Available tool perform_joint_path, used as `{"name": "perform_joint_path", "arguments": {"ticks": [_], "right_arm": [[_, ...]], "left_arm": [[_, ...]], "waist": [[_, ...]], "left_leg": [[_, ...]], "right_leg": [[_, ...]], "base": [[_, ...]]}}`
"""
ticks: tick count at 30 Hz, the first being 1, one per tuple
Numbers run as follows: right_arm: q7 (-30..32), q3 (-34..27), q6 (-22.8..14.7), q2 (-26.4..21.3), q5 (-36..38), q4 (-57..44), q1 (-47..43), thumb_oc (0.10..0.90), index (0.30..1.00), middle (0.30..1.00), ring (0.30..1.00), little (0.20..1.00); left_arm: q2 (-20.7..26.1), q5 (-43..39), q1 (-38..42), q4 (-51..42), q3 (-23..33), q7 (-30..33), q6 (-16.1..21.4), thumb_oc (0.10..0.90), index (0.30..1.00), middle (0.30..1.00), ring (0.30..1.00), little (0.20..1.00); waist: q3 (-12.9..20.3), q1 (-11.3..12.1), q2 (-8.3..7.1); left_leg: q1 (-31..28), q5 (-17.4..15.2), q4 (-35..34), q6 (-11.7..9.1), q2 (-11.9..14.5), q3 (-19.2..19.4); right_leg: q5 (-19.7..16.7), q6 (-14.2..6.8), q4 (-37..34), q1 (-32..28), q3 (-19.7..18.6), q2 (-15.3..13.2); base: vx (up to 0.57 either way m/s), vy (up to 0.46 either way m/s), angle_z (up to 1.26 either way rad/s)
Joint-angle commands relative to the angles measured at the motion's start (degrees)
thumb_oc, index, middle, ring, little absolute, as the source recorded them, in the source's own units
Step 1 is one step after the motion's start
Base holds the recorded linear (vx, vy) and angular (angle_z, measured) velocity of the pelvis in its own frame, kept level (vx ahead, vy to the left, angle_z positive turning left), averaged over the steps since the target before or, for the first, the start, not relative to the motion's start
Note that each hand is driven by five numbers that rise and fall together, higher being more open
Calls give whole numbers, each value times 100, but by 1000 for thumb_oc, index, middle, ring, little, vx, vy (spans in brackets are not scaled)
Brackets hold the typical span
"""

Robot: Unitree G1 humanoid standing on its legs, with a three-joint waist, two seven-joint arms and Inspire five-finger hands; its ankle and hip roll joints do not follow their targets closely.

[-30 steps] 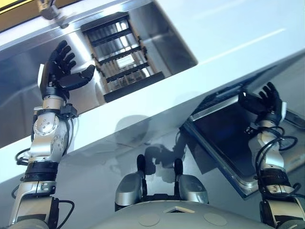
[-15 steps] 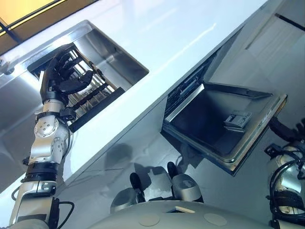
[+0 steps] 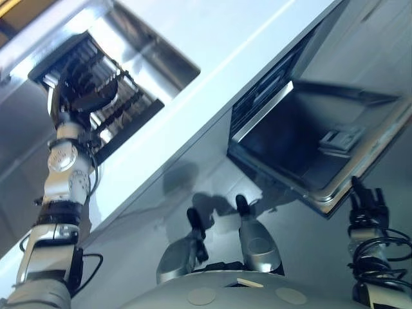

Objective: Pick up plates and place into dishwasher.

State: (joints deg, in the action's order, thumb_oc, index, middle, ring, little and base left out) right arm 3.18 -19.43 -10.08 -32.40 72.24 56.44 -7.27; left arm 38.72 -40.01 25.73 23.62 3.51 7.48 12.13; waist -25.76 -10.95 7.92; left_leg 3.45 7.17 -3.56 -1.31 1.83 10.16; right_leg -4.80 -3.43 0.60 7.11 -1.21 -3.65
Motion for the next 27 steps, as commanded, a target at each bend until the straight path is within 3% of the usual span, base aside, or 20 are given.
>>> {"name": "perform_joint_path", "arguments": {"ticks": [1, 3, 7, 11, 13, 16, 19, 22, 27], "right_arm": [[-1116, 480, 353, -84, 659, -293, -1070, 800, 900, 900, 900, 900], [-1453, 656, 532, -73, 831, -292, -1258, 800, 900, 900, 900, 900], [-2820, 1198, 1027, 18, 1293, -682, -1653, 800, 900, 900, 900, 900], [-3995, 1936, 1276, 78, 1448, -2231, -1882, 800, 900, 900, 900, 900], [-4321, 2345, 1107, 135, 1274, -3281, -1991, 800, 900, 900, 900, 900], [-4493, 2630, 1077, 348, 894, -4466, -2216, 800, 900, 900, 900, 900], [-4204, 2907, 1338, 681, 462, -6124, -2671, 800, 900, 900, 900, 900], [-4327, 3099, 1497, 924, 133, -6933, -2945, 800, 900, 900, 900, 900], [-3891, 3140, 1397, 1138, -20, -7298, -3120, 800, 900, 900, 900, 900]], "left_arm": [[262, -8, 1043, -73, -68, 253, 924, 800, 900, 900, 900, 900], [270, -1, 1144, -168, -141, 367, 868, 800, 900, 900, 900, 900], [241, 24, 1267, -373, -280, 513, 739, 800, 900, 900, 900, 900], [221, 72, 1060, -503, -255, 546, 869, 800, 900, 900, 900, 900], [201, 141, 931, -537, -225, 546, 951, 800, 900, 900, 900, 900], [174, 231, 913, -480, -244, 547, 1000, 800, 900, 900, 900, 900], [153, 247, 948, -371, -183, 484, 1015, 800, 900, 900, 900, 900], [137, 241, 951, -339, -119, 444, 974, 800, 900, 900, 900, 900], [151, 193, 903, -251, -79, 356, 918, 800, 900, 900, 900, 900]], "waist": [[-403, 203, 139], [-404, 242, 195], [-404, 373, 262], [-404, 464, 157], [-404, 501, 54], [-404, 519, -66], [-404, 546, -191], [-402, 584, -274], [-268, 656, -384]], "left_leg": [[692, -739, 1197, 59, -325, -316], [883, -714, 1270, 45, -342, -365], [1160, -633, 1297, 8, -361, -448], [1211, -576, 1250, 18, -363, -520], [1201, -567, 1255, 35, -356, -539], [1130, -623, 1264, 51, -361, -544], [1032, -603, 1214, 99, -380, -555], [880, -622, 1161, 141, -399, -556], [664, -673, 1101, 180, -421, -541]], "right_leg": [[882, 282, 1433, 663, 264, 193], [874, 326, 1459, 813, 297, 184], [885, 389, 1487, 1029, 413, 175], [862, 393, 1441, 1064, 483, 177], [832, 374, 1418, 1051, 500, 176], [841, 339, 1390, 978, 495, 172], [751, 313, 1294, 880, 459, 192], [699, 290, 1196, 737, 439, 205], [627, 267, 1016, 494, 447, 211]], "base": [[-153, 2, 15], [-87, 10, 2], [-34, 15, -13], [-2, 25, -19], [7, 25, -39], [40, 27, -42], [39, 70, -51], [45, 65, -30], [78, 46, -2]]}}
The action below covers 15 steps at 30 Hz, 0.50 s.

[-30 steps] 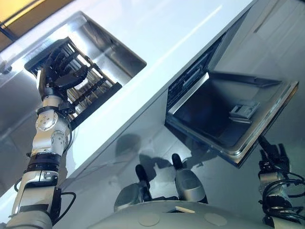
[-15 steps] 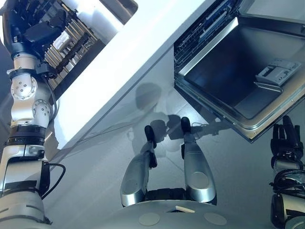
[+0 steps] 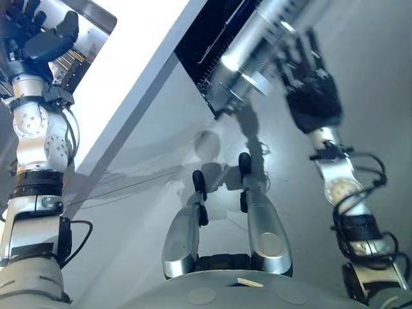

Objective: Pick up plates and place into dishwasher.

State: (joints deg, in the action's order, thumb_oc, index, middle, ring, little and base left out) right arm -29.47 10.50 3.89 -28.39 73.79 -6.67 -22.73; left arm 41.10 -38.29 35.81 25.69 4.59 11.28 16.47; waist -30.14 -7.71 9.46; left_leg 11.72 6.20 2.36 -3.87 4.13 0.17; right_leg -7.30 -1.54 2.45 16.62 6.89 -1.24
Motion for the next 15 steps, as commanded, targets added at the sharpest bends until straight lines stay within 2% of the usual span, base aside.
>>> {"name": "perform_joint_path", "arguments": {"ticks": [1, 3, 4, 5, 6, 7, 10, 11, 15], "right_arm": [[-319, 42, -52, 827, -178, -920, -1527, 800, 900, 900, 900, 900], [-53, -39, -137, 867, -401, -838, -1456, 800, 900, 900, 900, 900], [271, -134, -268, 864, -523, -698, -1384, 800, 900, 900, 900, 900], [858, -326, -342, 878, -835, -457, -1188, 800, 900, 900, 900, 900], [979, -400, -429, 872, -949, -361, -1084, 800, 900, 900, 900, 900], [1466, -574, -609, 859, -1379, -91, -807, 800, 900, 900, 900, 900], [2053, -982, -1156, 735, -2470, 668, 273, 800, 900, 900, 900, 900], [2064, -1076, -1432, 638, -2709, 958, 744, 800, 900, 900, 900, 900], [1832, -1446, -1739, 650, -2404, 2080, 1737, 800, 900, 900, 900, 900]], "left_arm": [[-91, -16, -143, -365, -142, -124, 498, 800, 900, 900, 900, 900], [-88, -44, -170, -293, -121, -190, 520, 800, 900, 900, 900, 900], [-77, -73, -207, -236, -96, -246, 534, 800, 900, 900, 900, 900], [-69, -145, -311, -183, -34, -338, 532, 800, 900, 900, 900, 900], [-72, -156, -369, -170, -3, -372, 543, 800, 900, 900, 900, 900], [-98, -190, -548, -185, 77, -426, 571, 800, 900, 900, 900, 900], [-343, -152, -1283, -538, 304, -463, 687, 800, 900, 900, 900, 900], [-507, -65, -1603, -756, 381, -432, 728, 800, 900, 900, 900, 900], [-963, -21, -2303, -1169, 522, -501, 653, 800, 900, 900, 900, 900]], "waist": [[246, 352, -569], [291, 357, -591], [339, 354, -611], [428, 350, -634], [455, 343, -645], [529, 326, -666], [727, 272, -709], [802, 248, -727], [1106, 205, -764]], "left_leg": [[-247, -607, 496, 449, -655, 467], [-303, -627, 485, 454, -656, 469], [-347, -645, 480, 456, -661, 472], [-418, -662, 460, 463, -662, 472], [-446, -663, 445, 463, -660, 474], [-522, -661, 383, 466, -658, 477], [-749, -626, 131, 496, -657, 496], [-840, -608, 24, 515, -657, 505], [-1140, -604, -228, 563, -658, 514]], "right_leg": [[852, 65, 764, -553, -353, -39], [839, 55, 716, -623, -340, -46], [829, 49, 677, -673, -343, -52], [813, 32, 631, -757, -348, -57], [811, 26, 620, -779, -351, -55], [814, 12, 594, -839, -364, -47], [823, -26, 513, -982, -400, -13], [824, -41, 495, -1019, -415, 4], [823, -86, 392, -1221, -394, 26]], "base": [[101, 56, 82], [77, 42, 78], [108, 71, 68], [109, 75, 67], [123, 85, 78], [104, 78, 74], [89, 91, 34], [69, 90, 5], [79, 60, 9]]}}
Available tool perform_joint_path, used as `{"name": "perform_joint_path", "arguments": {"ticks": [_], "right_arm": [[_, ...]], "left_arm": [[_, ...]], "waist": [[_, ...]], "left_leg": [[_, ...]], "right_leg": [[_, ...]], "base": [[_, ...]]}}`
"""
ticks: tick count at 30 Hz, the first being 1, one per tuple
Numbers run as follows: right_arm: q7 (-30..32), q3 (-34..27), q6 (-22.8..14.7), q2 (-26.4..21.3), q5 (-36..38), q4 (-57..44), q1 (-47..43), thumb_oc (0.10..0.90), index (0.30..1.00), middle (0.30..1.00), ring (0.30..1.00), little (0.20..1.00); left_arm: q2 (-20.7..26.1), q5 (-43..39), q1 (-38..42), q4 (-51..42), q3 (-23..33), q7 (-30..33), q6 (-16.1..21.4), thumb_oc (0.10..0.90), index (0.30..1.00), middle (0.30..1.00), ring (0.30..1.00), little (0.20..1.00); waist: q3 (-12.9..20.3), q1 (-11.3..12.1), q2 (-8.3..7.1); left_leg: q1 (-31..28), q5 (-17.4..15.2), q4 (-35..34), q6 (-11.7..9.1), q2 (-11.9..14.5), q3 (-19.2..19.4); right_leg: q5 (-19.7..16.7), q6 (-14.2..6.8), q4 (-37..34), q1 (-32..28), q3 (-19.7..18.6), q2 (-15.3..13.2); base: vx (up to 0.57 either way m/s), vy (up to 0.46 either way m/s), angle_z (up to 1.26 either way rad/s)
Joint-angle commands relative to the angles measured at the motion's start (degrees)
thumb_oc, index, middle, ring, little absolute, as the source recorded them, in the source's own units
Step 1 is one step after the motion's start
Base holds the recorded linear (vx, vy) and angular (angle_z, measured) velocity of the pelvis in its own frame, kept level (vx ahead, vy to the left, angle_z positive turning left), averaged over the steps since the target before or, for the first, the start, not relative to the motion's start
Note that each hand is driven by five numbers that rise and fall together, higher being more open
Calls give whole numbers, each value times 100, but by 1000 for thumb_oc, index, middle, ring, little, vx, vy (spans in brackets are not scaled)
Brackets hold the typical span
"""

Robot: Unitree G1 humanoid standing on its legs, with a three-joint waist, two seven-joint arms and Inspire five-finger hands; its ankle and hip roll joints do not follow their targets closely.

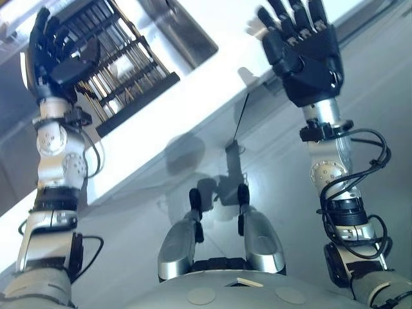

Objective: Pick up plates and place into dishwasher.

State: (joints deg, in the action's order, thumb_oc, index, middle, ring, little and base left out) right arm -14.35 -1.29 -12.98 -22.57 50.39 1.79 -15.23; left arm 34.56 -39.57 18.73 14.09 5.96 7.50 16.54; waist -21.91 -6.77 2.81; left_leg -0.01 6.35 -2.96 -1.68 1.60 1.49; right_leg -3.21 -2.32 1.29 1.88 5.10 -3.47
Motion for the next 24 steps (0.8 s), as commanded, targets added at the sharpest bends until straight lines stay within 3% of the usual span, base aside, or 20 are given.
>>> {"name": "perform_joint_path", "arguments": {"ticks": [1, 5, 6, 8, 11, 16, 24], "right_arm": [[319, -317, -85, 72, -46, 1374, 1028, 800, 900, 900, 900, 900], [892, -666, -616, 70, -300, 2533, 1212, 800, 900, 900, 900, 900], [1496, -794, -943, 62, -732, 2904, 1268, 800, 900, 900, 900, 900], [2182, -931, -1097, 92, -1043, 3266, 1323, 800, 900, 900, 900, 900], [2817, -1072, -920, 161, -1358, 3943, 1484, 800, 900, 900, 900, 900], [2611, -1226, -255, 212, -2095, 5534, 1686, 800, 900, 900, 900, 900], [2373, -775, -34, 490, -2250, 6004, 1848, 800, 900, 900, 900, 900]], "left_arm": [[-326, 103, -613, -2, 393, -135, 623, 800, 900, 900, 900, 900], [-394, -64, -583, 216, 456, -206, 315, 800, 900, 900, 900, 900], [-422, -63, -549, 353, 461, -208, 252, 800, 900, 900, 900, 900], [-458, -20, -550, 446, 438, -137, 209, 800, 900, 900, 900, 900], [-558, 31, -608, 514, 390, -80, 176, 800, 900, 900, 900, 900], [-657, 32, -590, 594, 304, -5, 130, 800, 900, 900, 900, 900], [-765, -15, -530, 836, 212, 91, 245, 800, 900, 900, 900, 900]], "waist": [[310, 104, -102], [543, 74, -122], [645, 65, -125], [750, 58, -122], [904, 61, -123], [1106, 112, -140], [1299, 101, -144]], "left_leg": [[3, -623, 287, 344, -405, 385], [-241, -690, 178, 343, -407, 394], [-305, -711, 142, 340, -409, 399], [-374, -726, 95, 339, -416, 397], [-475, -755, 34, 349, -420, 389], [-635, -793, -78, 374, -414, 341], [-763, -838, -130, 385, -401, 348]], "right_leg": [[413, -13, 490, 226, -210, 250], [395, -42, 313, -19, -217, 267], [376, -65, 234, -97, -227, 273], [353, -87, 154, -172, -247, 283], [335, -109, 64, -281, -267, 296], [363, -122, -42, -466, -240, 312], [359, -131, -174, -618, -273, 328]], "base": [[80, 39, 7], [81, 38, 4], [60, 32, 5], [62, 29, 7], [50, 16, 10], [10, 3, -9], [0, 0, -2]]}}
